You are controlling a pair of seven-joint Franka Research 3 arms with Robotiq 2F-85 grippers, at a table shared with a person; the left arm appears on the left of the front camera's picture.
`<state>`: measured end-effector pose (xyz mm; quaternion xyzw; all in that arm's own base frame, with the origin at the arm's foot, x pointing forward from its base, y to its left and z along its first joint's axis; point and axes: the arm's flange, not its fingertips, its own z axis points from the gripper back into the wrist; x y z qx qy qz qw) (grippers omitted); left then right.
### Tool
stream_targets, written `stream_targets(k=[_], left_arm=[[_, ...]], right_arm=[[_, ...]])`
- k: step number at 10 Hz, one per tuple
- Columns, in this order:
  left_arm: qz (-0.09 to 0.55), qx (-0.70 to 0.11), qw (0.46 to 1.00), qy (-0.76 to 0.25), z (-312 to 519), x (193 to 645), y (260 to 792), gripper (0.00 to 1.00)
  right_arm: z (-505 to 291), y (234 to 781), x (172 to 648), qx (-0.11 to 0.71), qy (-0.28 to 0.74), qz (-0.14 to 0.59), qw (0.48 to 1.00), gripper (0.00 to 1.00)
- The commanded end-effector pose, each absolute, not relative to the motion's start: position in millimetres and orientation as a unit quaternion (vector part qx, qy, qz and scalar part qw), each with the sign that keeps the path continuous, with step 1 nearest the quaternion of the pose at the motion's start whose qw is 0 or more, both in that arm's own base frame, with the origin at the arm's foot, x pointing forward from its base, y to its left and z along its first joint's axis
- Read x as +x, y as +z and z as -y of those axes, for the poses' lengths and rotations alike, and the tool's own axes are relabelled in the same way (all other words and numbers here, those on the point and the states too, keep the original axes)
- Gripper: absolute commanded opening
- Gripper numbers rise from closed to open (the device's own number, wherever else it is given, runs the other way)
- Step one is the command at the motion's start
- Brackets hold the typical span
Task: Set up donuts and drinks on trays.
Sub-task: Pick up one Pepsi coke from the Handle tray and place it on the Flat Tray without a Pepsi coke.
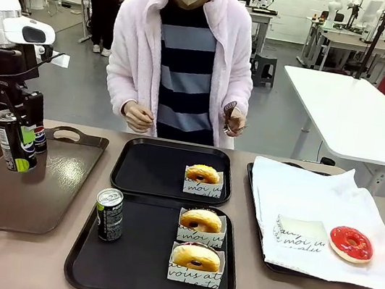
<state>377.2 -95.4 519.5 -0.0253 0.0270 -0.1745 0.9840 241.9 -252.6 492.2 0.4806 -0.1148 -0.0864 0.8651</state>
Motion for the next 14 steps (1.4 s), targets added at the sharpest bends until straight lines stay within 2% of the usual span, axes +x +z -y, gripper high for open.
stream_targets(k=[1, 3, 5, 9, 14], left_arm=[[-0.028, -0.026, 0.983, -0.182, 95, 377, 521, 0.58], [-0.027, -0.025, 0.984, -0.175, 95, 377, 519, 0.58], [-0.041, -0.01, 0.976, -0.213, 111, 416, 520, 0.58], [-0.015, 0.022, 0.972, -0.232, 142, 468, 528, 0.58], [0.032, -0.008, 0.963, -0.267, 194, 510, 509, 0.58]], right_arm=[[254, 493, 244, 0.49, -0.082, 0.122, 0.859, 1.0], [254, 493, 244, 0.49, -0.082, 0.122, 0.859, 1.0], [254, 493, 244, 0.49, -0.082, 0.122, 0.859, 1.0], [254, 493, 244, 0.49, -0.082, 0.122, 0.859, 1.0], [254, 493, 244, 0.49, -0.082, 0.122, 0.859, 1.0]])
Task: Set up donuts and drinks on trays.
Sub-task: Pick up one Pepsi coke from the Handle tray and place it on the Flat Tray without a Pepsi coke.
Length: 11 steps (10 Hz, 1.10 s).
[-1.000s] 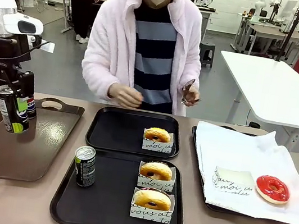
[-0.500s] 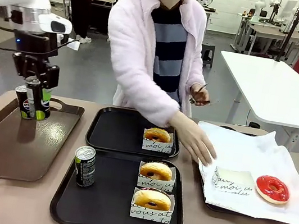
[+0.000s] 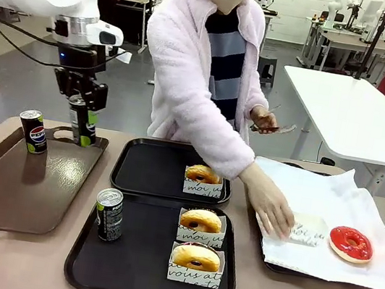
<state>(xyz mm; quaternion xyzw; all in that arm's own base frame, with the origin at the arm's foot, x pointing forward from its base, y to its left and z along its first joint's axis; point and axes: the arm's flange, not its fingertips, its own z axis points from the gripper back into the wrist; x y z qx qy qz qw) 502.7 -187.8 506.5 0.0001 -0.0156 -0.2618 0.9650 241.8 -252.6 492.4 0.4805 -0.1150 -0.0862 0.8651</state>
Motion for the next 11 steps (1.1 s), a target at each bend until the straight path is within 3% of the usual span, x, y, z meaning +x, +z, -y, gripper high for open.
stream_targets(k=[1, 3, 4, 5, 6, 8, 11], left_arm=[[0.045, -0.031, 0.958, -0.28, 194, 501, 506, 0.58], [0.036, -0.084, 0.947, -0.308, 161, 454, 517, 0.58], [0.042, -0.093, 0.938, -0.33, 125, 408, 526, 0.58], [0.023, -0.172, 0.908, -0.382, 86, 360, 530, 0.58], [0.03, -0.176, 0.908, -0.379, 71, 340, 522, 0.58], [0.018, -0.175, 0.912, -0.37, 67, 342, 513, 0.58], [0.05, -0.144, 0.921, -0.358, 68, 344, 517, 0.58]], right_arm=[[254, 493, 244, 0.49, -0.082, 0.122, 0.859, 1.0], [254, 493, 244, 0.49, -0.082, 0.122, 0.859, 1.0], [254, 493, 244, 0.49, -0.082, 0.122, 0.859, 1.0], [254, 493, 244, 0.49, -0.082, 0.122, 0.859, 1.0], [254, 493, 244, 0.49, -0.082, 0.122, 0.859, 1.0], [254, 493, 244, 0.49, -0.082, 0.122, 0.859, 1.0], [254, 493, 244, 0.49, -0.082, 0.122, 0.859, 1.0]])
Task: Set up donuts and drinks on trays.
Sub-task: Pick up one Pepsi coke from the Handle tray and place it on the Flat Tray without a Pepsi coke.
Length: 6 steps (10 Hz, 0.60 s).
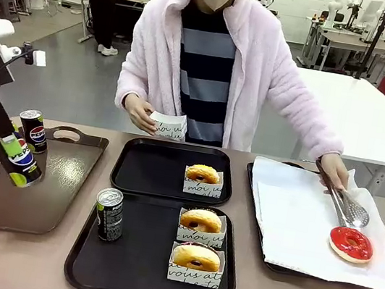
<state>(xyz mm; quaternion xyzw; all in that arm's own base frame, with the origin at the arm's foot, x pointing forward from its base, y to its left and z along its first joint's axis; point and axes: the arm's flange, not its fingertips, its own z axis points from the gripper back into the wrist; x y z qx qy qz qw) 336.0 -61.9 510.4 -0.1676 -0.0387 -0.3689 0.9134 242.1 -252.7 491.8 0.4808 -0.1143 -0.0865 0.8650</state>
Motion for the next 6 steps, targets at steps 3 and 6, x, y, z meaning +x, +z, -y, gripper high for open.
stream_targets(k=[3, 6], left_arm=[[0.053, -0.111, 0.932, -0.34, 84, 363, 520, 0.58], [0.057, -0.066, 0.947, -0.31, 112, 404, 530, 0.58]], right_arm=[[254, 493, 244, 0.49, -0.082, 0.122, 0.859, 1.0], [254, 493, 244, 0.49, -0.082, 0.122, 0.859, 1.0]])
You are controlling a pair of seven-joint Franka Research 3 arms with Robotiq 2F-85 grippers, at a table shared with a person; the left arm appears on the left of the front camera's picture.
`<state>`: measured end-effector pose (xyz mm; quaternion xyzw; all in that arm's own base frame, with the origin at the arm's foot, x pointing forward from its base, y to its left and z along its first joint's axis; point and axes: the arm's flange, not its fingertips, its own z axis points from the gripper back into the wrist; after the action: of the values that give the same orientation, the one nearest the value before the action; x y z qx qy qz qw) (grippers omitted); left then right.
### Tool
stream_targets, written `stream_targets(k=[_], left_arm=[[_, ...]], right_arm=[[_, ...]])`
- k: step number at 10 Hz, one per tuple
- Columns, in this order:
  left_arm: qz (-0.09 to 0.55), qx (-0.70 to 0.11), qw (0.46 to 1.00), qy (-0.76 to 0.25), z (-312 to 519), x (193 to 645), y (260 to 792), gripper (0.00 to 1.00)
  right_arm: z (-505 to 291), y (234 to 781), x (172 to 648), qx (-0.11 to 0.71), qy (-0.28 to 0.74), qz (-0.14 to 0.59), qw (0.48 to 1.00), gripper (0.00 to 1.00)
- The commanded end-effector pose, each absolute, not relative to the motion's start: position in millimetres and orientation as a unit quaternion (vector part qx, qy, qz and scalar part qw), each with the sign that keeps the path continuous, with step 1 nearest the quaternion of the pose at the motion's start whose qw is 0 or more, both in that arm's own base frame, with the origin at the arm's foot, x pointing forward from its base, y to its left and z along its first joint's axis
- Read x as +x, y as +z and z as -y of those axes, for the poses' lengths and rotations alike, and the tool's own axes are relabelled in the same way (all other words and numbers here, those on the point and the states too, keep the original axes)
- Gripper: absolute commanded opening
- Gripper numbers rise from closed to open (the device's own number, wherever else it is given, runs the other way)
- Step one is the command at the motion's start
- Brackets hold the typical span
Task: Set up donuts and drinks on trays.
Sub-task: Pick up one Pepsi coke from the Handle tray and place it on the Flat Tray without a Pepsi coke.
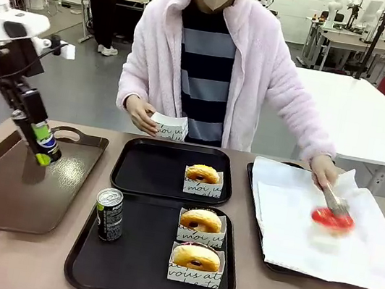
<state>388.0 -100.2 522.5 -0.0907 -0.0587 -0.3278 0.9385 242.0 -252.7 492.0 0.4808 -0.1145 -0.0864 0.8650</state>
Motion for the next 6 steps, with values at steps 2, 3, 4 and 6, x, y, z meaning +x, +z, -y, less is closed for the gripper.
stream_targets(k=[2, 3, 4, 6], left_arm=[[0.052, -0.039, 0.951, -0.304, 140, 430, 533, 0.58], [0.052, -0.027, 0.953, -0.296, 153, 440, 534, 0.58], [0.054, -0.009, 0.958, -0.281, 163, 451, 534, 0.58], [0.051, -0.038, 0.951, -0.302, 155, 440, 527, 0.58]], right_arm=[[254, 493, 244, 0.49, -0.082, 0.122, 0.859, 1.0], [254, 493, 244, 0.49, -0.082, 0.122, 0.859, 1.0], [254, 493, 244, 0.49, -0.082, 0.122, 0.859, 1.0], [254, 493, 244, 0.49, -0.082, 0.122, 0.859, 1.0]])
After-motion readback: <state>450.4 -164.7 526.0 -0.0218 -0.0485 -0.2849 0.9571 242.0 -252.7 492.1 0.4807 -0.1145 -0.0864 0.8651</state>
